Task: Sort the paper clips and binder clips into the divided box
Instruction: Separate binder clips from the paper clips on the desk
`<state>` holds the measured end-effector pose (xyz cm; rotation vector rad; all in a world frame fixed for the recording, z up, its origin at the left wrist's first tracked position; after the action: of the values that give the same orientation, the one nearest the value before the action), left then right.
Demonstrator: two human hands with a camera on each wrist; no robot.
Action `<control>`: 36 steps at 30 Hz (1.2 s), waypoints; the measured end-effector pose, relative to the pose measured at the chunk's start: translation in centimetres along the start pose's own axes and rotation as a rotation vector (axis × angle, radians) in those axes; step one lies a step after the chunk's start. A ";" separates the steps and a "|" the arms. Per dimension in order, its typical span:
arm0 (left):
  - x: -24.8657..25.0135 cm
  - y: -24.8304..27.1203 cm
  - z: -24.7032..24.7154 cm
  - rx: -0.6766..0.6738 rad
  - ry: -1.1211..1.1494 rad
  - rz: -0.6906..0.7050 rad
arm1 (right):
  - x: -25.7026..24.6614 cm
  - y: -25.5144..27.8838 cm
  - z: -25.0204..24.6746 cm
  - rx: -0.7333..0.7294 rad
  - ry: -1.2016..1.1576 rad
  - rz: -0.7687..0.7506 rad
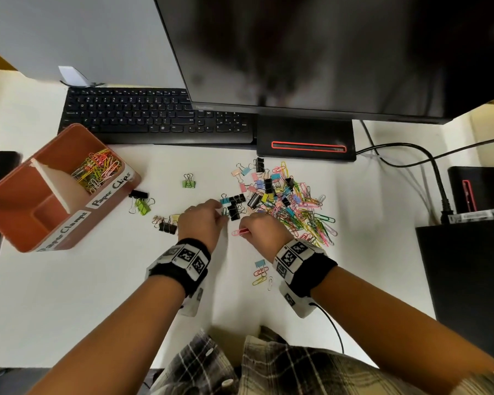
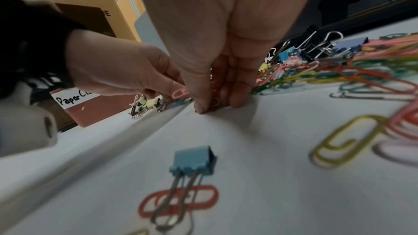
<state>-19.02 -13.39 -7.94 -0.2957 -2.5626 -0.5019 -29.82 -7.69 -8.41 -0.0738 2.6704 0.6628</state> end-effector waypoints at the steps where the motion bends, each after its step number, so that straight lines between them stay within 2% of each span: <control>1: 0.3 -0.3 0.1 0.002 -0.036 0.001 | 0.3 0.1 0.1 -0.002 -0.002 0.012; 8: 2.2 -1.5 1.0 -0.046 -0.188 0.102 | 1.1 0.4 0.9 -0.044 0.058 0.047; 13: 3.1 -1.0 1.9 -0.084 -0.287 0.255 | 1.2 0.9 1.0 -0.026 0.044 0.056; 16: 2.9 -0.2 0.5 -0.081 -0.052 0.241 | 1.2 1.0 0.6 -0.070 -0.023 0.067; 20: 0.7 1.3 -5.5 0.069 0.268 0.129 | -0.5 1.3 -1.7 -0.008 -0.113 0.019; 24: -4.1 1.8 -14.8 0.278 0.357 0.013 | -6.3 -0.3 -6.0 0.124 -0.167 -0.088; 28: -10.1 0.8 -22.6 0.400 0.291 -0.137 | -14.4 -4.1 -9.6 0.205 -0.219 -0.168; 31: -13.0 -1.3 -24.1 0.352 0.306 -0.212 | -20.4 -8.3 -11.1 0.242 -0.230 -0.204; 33: -13.8 -2.5 -24.2 0.284 0.234 -0.223 | -23.5 -11.5 -11.1 0.235 -0.223 -0.190; 36: -13.6 -2.4 -24.8 0.277 0.128 -0.181 | -25.1 -14.6 -10.0 0.209 -0.277 -0.128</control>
<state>2.68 -27.16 4.22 0.0654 -2.5046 -0.2156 -8.13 -26.23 2.87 -0.0885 2.4271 0.3251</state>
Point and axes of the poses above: each hand's wrist, its own y-axis away from the middle knuckle, its own z-axis out of the palm, x = y × z, the point moved 9 cm from there along -y, towards the middle knuckle, and after that the axes turned 4 degrees about y, right-handed, at the moved point
